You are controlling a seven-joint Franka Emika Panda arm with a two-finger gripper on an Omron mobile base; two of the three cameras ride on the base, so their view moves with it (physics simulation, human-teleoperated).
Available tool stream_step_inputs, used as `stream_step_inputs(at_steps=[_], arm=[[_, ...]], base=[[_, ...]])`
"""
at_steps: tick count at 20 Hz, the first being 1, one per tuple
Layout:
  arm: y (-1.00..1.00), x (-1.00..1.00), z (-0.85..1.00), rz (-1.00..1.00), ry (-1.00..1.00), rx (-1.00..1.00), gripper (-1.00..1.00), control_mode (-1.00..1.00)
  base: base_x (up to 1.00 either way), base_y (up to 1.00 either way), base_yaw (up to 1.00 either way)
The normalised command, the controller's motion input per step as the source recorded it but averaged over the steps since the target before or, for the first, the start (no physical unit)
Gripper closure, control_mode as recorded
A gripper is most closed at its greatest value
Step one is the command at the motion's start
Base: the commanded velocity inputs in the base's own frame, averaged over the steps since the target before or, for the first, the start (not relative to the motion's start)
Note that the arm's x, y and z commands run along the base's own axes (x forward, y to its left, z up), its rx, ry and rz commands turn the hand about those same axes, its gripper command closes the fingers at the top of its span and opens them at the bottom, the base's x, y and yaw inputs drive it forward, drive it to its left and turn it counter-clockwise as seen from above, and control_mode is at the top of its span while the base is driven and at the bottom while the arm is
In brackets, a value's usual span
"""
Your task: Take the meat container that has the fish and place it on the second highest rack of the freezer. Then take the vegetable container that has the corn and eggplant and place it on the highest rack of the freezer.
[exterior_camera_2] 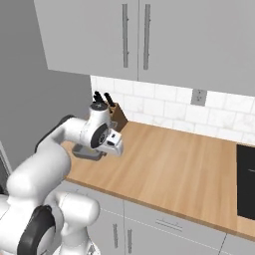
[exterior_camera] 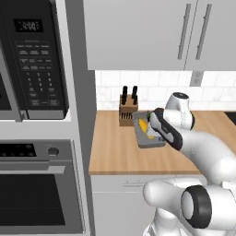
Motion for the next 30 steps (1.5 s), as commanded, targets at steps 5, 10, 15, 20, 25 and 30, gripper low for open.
stream_step_inputs(at_steps=[5, 10, 15, 20, 25, 30], arm=[[-0.33, -0.44, 0.70, 0.00, -0.13, 0.07, 1.00, -1.00], [-0.30, -0.58, 0.72, 0.00, -0.13, 0.03, 1.00, -1.00], [-0.26, -0.68, 0.68, 0.00, -0.03, 0.00, 1.00, -1.00], [-0.12, -0.66, 0.39, 0.00, 0.00, 0.00, 1.00, -1.00], [0.00, -0.56, 0.16, 0.00, 0.00, -0.01, 1.00, -1.00], [0.22, -0.45, 0.33, 0.00, 0.00, -0.04, 1.00, -1.00]], base=[[0.00, 0.00, 0.00], [0.00, 0.00, 0.00], [0.00, 0.00, 0.00], [0.00, 0.00, 0.00], [0.00, 0.00, 0.00], [0.00, 0.00, 0.00]])
